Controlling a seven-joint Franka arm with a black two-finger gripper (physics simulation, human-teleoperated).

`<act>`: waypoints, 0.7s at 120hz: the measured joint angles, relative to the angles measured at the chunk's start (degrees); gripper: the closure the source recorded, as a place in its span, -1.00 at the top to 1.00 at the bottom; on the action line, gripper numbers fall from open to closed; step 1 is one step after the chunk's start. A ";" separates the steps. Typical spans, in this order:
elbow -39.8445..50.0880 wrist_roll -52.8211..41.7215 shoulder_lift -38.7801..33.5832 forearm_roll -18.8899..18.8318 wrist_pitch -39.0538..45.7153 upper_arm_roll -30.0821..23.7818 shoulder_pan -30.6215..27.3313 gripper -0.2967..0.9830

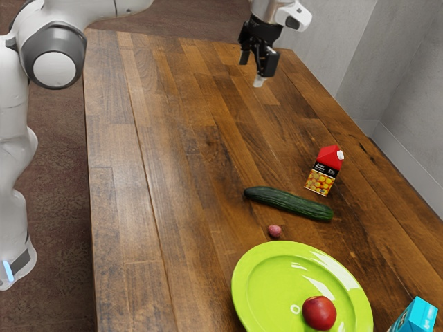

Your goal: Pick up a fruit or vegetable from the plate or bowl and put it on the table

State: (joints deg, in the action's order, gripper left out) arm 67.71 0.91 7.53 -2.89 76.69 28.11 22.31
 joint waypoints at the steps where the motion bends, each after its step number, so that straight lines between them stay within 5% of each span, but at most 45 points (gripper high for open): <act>1: 0.00 0.01 0.00 -0.01 -0.08 0.00 0.00 0.54; 28: -5.98 0.32 -1.97 -0.78 -2.18 -0.57 0.41 0.54; 46: -11.74 0.50 -4.12 -1.21 -3.47 -11.43 0.55 0.54; 84: -11.76 0.93 4.58 2.94 -3.46 -15.67 3.08 0.54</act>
State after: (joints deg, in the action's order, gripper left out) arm 55.95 1.84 12.11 0.04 73.23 12.43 25.39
